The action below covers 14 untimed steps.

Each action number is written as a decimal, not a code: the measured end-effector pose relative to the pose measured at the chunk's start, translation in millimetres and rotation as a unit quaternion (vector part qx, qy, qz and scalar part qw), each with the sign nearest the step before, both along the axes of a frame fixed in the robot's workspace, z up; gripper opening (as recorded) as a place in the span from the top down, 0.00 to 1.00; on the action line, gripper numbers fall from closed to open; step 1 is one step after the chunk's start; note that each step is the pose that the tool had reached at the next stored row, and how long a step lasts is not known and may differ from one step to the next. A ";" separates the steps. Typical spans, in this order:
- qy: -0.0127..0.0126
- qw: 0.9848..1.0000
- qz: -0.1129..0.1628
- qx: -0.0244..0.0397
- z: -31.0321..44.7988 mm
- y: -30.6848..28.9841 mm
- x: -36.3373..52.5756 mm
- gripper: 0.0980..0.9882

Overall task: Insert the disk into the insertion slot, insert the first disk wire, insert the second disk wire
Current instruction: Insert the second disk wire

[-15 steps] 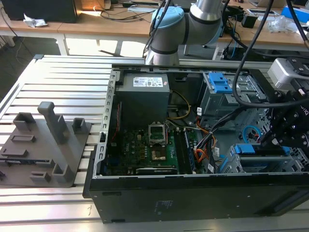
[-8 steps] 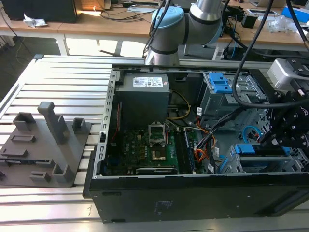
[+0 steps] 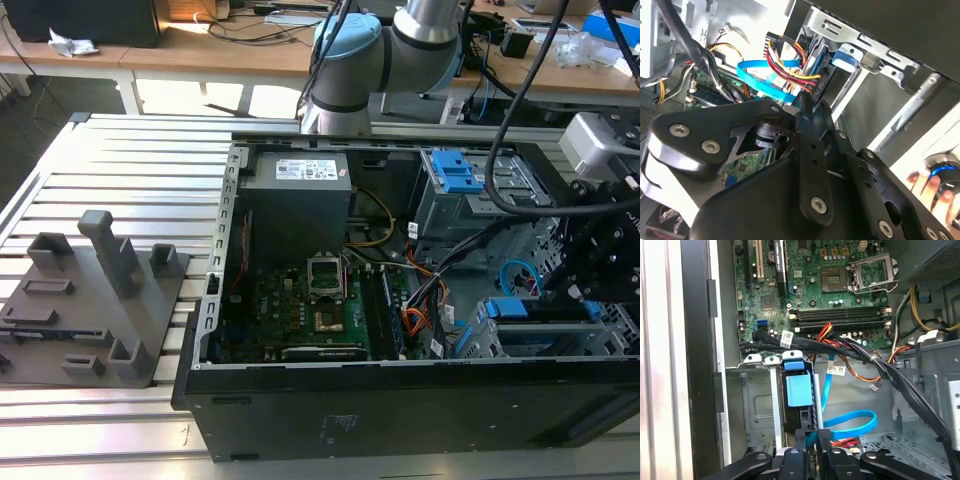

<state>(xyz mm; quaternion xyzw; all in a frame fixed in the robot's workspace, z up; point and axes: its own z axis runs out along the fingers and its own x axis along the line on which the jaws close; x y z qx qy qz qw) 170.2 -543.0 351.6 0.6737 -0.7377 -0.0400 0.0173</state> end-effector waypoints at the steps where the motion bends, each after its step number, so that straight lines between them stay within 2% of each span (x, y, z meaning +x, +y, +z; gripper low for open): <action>1: 0.000 1.000 0.000 0.000 3.7 0.0 0.0 0.85; 3: 0.000 1.000 0.000 -0.001 11.4 0.1 -0.1 0.85; 5: 0.000 1.000 0.000 -0.001 16.8 0.1 -0.1 0.99; 9: 0.000 1.000 0.000 -0.002 31.3 0.1 -0.1 0.99; 14: 0.000 1.000 0.000 -0.002 35.7 0.1 -0.1 0.99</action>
